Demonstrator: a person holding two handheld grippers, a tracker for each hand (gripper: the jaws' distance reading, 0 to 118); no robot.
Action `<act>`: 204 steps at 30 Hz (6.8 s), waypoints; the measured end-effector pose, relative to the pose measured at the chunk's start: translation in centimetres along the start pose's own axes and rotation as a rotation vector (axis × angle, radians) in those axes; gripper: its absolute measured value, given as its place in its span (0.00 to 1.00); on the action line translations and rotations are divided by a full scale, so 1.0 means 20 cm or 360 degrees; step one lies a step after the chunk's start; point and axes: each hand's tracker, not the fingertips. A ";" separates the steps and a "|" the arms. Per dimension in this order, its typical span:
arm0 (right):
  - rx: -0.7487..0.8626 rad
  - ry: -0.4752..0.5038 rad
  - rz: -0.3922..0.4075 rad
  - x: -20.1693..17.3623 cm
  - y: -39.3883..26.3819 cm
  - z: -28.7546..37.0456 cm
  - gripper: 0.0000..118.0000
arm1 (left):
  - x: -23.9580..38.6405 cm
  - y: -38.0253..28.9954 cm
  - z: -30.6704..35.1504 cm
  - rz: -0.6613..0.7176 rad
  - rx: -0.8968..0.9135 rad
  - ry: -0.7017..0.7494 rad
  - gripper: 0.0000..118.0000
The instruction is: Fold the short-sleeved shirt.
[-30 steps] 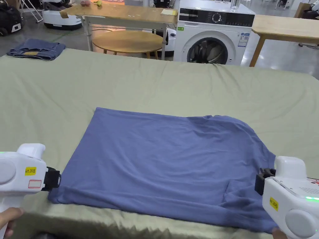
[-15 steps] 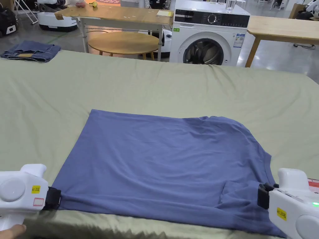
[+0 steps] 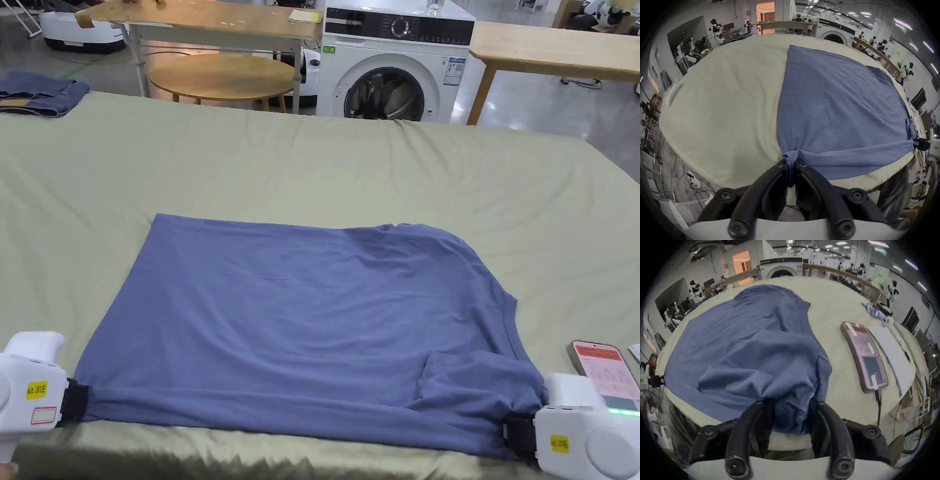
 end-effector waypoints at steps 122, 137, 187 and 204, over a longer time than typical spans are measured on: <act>0.0079 0.0204 0.0027 -0.01 0.69 -0.31 0.02 | -0.06 0.63 -0.11 0.0000 0.0147 -0.0194 0.00; 0.0066 0.0162 0.0114 0.02 0.37 0.14 0.02 | -0.15 0.35 0.16 -0.0052 0.0155 -0.0254 0.00; 0.0796 0.0124 0.0102 -0.65 0.65 0.05 0.00 | -0.09 1.09 -0.21 0.0045 0.0316 -0.0110 0.00; 0.0562 0.0042 0.0024 -0.50 0.66 -0.13 0.00 | 0.01 1.23 -0.66 -0.0046 -0.0168 0.0009 0.45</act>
